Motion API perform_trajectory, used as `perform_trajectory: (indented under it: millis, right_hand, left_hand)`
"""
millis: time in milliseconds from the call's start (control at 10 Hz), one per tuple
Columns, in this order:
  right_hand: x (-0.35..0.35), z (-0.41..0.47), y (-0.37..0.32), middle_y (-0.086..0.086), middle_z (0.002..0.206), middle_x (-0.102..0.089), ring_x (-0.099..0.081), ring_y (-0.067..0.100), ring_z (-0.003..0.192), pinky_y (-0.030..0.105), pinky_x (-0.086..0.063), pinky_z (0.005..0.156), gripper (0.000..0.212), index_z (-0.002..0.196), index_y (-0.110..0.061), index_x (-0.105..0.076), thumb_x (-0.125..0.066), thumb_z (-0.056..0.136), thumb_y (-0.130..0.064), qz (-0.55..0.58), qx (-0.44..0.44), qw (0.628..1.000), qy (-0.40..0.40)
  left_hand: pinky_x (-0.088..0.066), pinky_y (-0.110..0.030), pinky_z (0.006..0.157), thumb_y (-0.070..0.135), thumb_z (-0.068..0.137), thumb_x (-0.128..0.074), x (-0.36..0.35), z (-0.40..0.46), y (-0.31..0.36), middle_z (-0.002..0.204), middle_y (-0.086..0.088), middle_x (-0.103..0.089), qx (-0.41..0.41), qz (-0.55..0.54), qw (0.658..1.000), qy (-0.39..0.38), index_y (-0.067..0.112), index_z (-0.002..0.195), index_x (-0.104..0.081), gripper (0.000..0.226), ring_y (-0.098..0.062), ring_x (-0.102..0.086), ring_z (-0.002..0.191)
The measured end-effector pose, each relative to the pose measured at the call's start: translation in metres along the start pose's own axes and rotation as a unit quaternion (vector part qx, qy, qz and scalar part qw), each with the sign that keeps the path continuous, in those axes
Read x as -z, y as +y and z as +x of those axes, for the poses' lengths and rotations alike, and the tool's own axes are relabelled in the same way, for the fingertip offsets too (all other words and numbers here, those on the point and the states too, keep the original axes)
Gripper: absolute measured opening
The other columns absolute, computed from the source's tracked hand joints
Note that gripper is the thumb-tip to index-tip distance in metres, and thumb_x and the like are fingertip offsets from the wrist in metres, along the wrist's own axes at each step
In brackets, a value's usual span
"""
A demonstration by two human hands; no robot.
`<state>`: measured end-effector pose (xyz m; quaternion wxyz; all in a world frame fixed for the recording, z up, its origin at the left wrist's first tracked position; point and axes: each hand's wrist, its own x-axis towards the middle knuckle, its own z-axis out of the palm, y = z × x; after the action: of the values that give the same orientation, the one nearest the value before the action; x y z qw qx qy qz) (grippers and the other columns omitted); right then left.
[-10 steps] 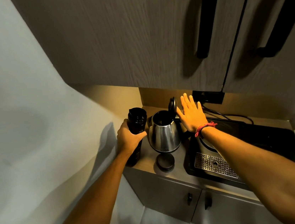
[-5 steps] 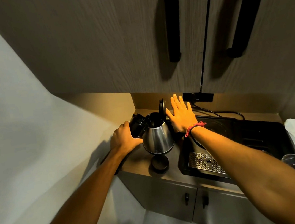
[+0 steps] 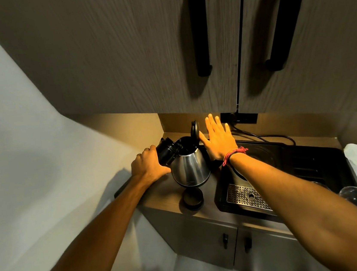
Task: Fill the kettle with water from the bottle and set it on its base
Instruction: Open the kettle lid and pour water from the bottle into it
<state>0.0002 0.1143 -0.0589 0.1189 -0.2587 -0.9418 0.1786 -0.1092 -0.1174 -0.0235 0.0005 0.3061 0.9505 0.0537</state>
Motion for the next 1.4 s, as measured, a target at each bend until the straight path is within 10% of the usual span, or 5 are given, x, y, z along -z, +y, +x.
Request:
perform_trajectory:
  millis: [1400]
  right_hand:
    - [0.0019, -0.0015, 0.0000, 0.006, 0.166, 0.002, 0.005, 0.025, 0.153, 0.049, -0.001, 0.123, 0.078, 0.155, -0.014, -0.003, -0.012, 0.095, -0.063, -0.003, -0.004, 1.000, -0.006]
  left_hand:
    - [-0.055, -0.042, 0.081, 0.052, 0.066, -0.082, 0.0105, 0.0058, 0.0081, 0.116, -0.010, -0.064, -0.006, 0.091, 0.996, 0.021, 0.014, 0.126, -0.051, 0.077, -0.032, -0.065, 0.104]
